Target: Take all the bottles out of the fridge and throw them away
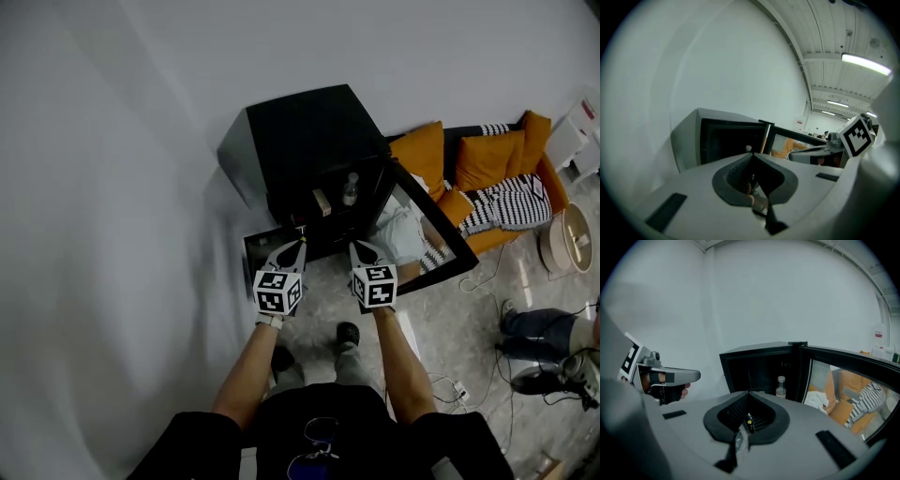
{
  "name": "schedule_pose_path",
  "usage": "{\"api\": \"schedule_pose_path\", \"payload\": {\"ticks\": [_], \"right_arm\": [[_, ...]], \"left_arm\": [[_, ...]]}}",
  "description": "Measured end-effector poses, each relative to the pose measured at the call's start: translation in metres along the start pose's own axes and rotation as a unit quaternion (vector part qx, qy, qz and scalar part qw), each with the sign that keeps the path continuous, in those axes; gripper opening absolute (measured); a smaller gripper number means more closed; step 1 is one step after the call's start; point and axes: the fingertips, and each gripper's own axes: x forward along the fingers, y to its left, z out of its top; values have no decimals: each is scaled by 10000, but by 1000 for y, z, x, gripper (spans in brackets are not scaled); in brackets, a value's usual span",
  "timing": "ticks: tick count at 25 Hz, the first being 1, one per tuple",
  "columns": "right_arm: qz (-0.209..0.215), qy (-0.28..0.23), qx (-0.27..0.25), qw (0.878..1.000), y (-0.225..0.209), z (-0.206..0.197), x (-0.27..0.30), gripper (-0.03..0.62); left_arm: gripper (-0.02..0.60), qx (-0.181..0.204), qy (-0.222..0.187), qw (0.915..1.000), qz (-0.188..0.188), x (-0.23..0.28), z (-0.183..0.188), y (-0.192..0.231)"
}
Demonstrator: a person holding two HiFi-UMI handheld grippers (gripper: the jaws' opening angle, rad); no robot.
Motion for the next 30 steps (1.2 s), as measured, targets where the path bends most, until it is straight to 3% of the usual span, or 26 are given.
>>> {"api": "schedule_pose_path", "payload": {"ticks": [10, 25, 30], "right_arm": [[73, 395, 38, 9992, -16, -48, 51, 8], [180, 146, -20, 9997, -36, -72, 145, 12], [176, 32, -156, 9997, -47, -101, 197, 116]], "left_arm": [[2, 8, 342, 9994, 100, 25, -47, 19], [2, -82, 330, 9992, 219, 75, -81, 56], [2, 23, 94, 9998, 161, 108, -109, 73]]}}
